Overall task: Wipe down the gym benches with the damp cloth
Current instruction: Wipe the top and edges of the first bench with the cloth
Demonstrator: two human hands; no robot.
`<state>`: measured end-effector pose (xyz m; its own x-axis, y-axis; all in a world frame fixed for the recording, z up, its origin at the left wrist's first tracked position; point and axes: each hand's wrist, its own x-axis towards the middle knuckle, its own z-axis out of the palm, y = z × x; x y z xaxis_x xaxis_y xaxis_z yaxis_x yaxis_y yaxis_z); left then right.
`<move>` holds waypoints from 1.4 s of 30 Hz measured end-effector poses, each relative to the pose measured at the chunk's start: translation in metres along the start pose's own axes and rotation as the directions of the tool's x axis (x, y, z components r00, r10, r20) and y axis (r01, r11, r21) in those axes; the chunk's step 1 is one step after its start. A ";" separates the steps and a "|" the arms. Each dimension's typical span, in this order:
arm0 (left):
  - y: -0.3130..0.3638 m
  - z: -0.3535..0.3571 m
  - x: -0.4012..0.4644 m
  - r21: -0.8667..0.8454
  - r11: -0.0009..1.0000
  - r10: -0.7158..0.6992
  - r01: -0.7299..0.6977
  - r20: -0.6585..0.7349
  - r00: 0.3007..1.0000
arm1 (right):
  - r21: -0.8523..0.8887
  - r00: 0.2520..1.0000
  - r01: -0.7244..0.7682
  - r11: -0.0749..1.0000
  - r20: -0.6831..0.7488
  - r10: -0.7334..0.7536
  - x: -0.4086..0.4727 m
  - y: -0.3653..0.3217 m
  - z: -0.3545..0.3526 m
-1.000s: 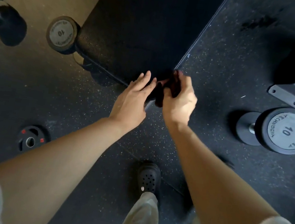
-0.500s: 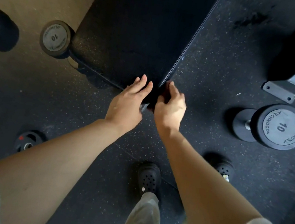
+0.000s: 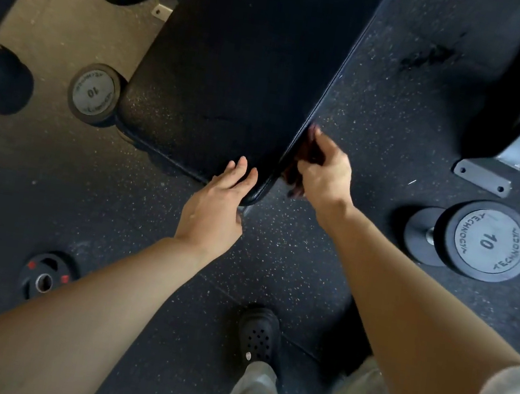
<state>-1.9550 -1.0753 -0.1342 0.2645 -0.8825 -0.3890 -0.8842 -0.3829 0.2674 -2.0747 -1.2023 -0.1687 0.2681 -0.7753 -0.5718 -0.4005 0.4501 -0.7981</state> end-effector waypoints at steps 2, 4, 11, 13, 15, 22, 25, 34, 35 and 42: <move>0.000 0.000 0.001 0.023 1.000 -0.002 0.002 -0.007 1.000 | -0.137 0.997 -0.016 0.990 0.067 0.025 -0.008 0.005 -0.008; 0.002 -0.002 0.006 0.048 0.999 0.018 -0.014 -0.096 0.995 | -0.181 0.999 0.034 0.983 0.011 -0.033 -0.009 0.005 -0.020; 0.011 -0.024 0.054 0.108 0.975 0.212 -0.194 -0.193 0.958 | -0.062 0.987 0.113 0.992 -0.105 -0.119 0.023 -0.016 -0.012; 0.011 -0.038 0.075 0.193 0.948 0.258 -0.254 0.004 0.966 | -0.059 0.997 0.079 0.995 0.013 -0.079 0.014 -0.010 -0.012; 0.012 -0.051 0.095 0.326 0.898 0.259 -0.294 0.147 0.955 | -0.127 0.988 0.072 0.989 0.147 -0.053 0.004 -0.004 -0.023; 0.035 -0.056 0.126 0.331 0.893 0.180 -0.304 0.357 0.917 | -0.058 0.987 0.121 0.991 -0.095 -0.127 0.035 -0.021 -0.030; 0.034 -0.057 0.128 0.321 0.902 0.176 -0.289 0.338 0.924 | -0.069 0.996 0.086 0.994 0.004 -0.085 0.017 -0.017 -0.015; 0.036 -0.058 0.129 0.307 0.917 0.153 -0.255 0.320 0.935 | -0.007 0.999 0.018 1.000 -0.045 -0.019 0.037 -0.043 -0.056; 0.037 -0.058 0.129 0.296 0.923 0.146 -0.246 0.320 0.936 | -0.001 0.995 0.051 0.999 -0.091 -0.051 0.048 -0.044 -0.052; 0.044 -0.064 0.128 0.248 0.956 0.065 -0.155 0.336 0.940 | -0.152 0.969 0.018 0.988 0.246 0.020 0.030 -0.039 -0.052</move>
<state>-1.9356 -1.2224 -0.1156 0.0618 -0.7623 -0.6442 -0.9821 -0.1615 0.0969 -2.0968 -1.2660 -0.1444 0.4673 -0.6332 -0.6170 -0.5243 0.3635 -0.7701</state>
